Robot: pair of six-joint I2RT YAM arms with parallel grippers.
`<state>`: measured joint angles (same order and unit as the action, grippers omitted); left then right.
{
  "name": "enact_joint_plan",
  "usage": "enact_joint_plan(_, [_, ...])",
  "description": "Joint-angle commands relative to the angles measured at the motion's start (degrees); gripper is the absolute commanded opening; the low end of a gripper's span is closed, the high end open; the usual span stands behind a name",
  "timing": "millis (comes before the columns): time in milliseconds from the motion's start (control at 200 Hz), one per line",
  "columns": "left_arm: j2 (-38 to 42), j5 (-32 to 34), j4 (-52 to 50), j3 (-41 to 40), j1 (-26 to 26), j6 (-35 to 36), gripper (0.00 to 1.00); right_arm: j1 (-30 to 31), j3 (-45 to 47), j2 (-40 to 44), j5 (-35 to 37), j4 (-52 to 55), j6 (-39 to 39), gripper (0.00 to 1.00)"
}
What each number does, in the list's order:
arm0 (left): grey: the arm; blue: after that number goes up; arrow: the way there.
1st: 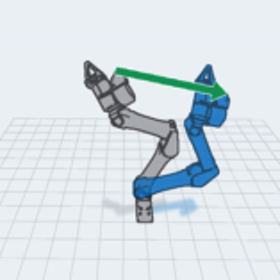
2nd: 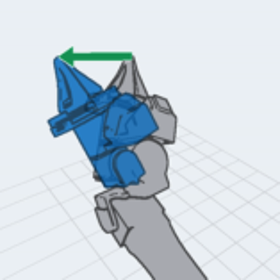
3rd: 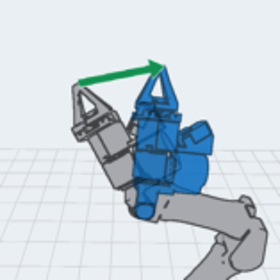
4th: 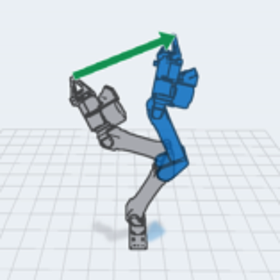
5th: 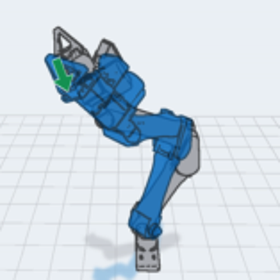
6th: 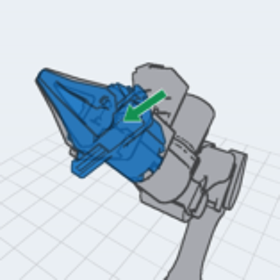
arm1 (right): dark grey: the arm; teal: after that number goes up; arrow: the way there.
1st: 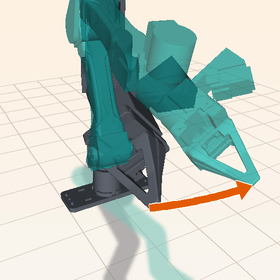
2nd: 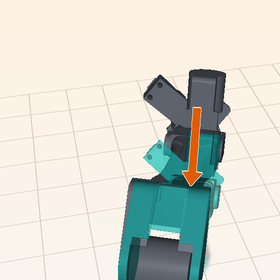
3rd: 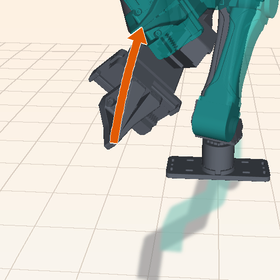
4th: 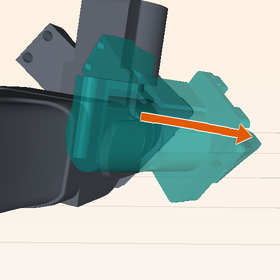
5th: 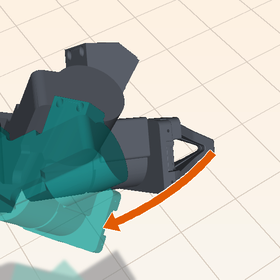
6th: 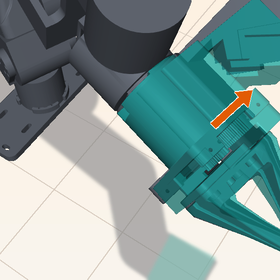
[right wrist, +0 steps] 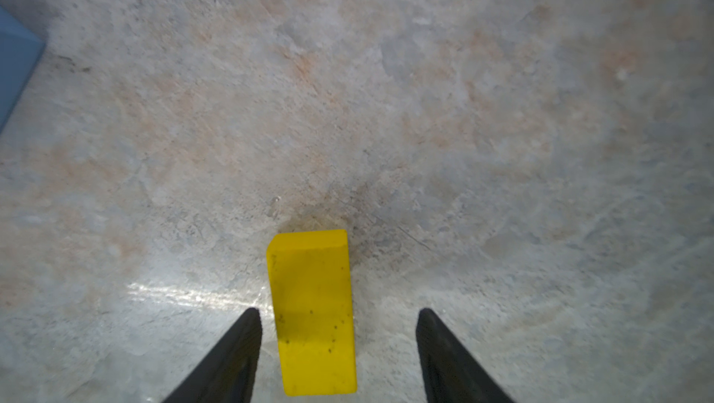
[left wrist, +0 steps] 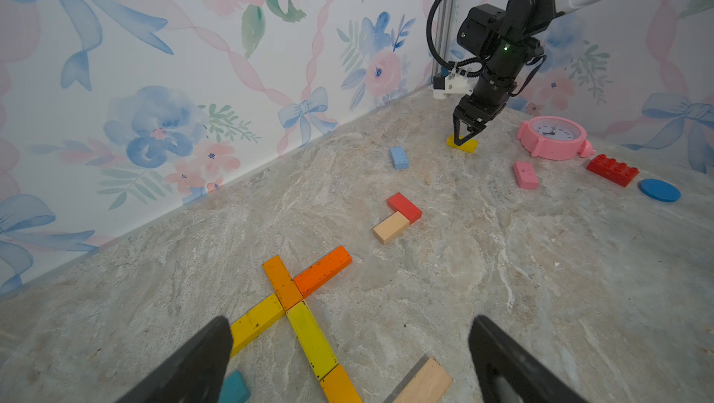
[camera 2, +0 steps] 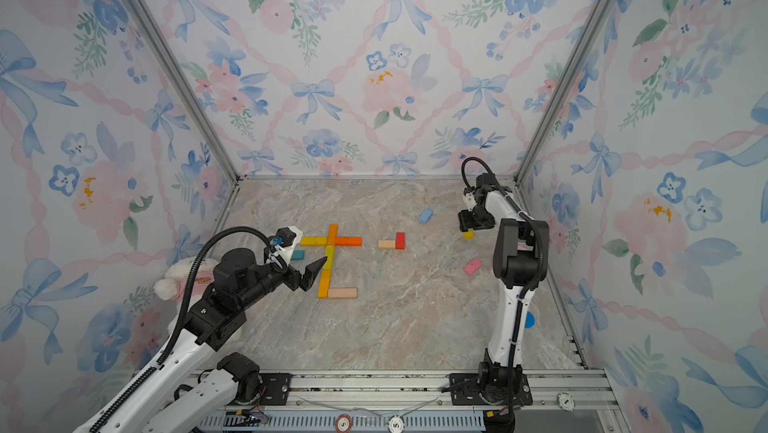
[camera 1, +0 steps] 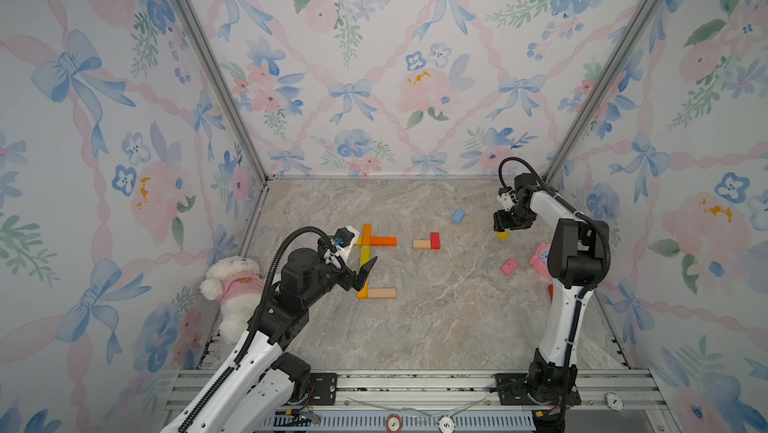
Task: Assemble the letter t with building blocks
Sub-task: Pick up the building block from the center of the board.
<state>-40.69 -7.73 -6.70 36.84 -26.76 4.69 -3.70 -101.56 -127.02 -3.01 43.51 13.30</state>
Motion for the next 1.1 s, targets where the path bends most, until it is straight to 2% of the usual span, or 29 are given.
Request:
enact_joint_plan(0, [0.3,0.3,1.2,-0.5,0.0,1.1,0.98,0.2,-0.5,-1.7,-0.6,1.9,0.3,0.65])
enact_joint_plan(370, [0.8,-0.2,1.0,-0.9,0.0,1.4,0.98,0.3,-1.3,-2.7,-0.1,2.2,0.5,0.6])
enact_joint_plan(500, [0.9,-0.4,0.9,-1.1,0.0,1.5,0.98,0.4,-1.6,-2.8,-0.5,2.9,1.2,0.52])
enact_joint_plan(625, [0.9,-0.5,1.0,-1.0,0.0,1.6,0.98,0.7,-1.6,-2.3,-0.8,3.3,3.0,0.4])
enact_joint_plan(770, [0.9,-0.7,1.0,-1.1,0.0,1.7,0.98,1.4,-1.2,-0.3,-1.0,3.3,5.5,0.34])
enact_joint_plan(890, [1.1,-0.9,1.1,-1.3,0.0,1.7,0.98,3.2,3.8,5.1,-4.3,-0.5,12.9,0.31])
enact_joint_plan(1000, [1.1,-1.1,1.4,-1.6,0.0,1.7,0.98,7.0,12.7,12.6,-5.7,-6.7,26.6,0.26])
enact_joint_plan(1095, [0.8,-1.7,1.6,-1.8,0.0,1.7,0.98,10.3,15.8,15.7,-6.5,-6.7,36.5,0.21])
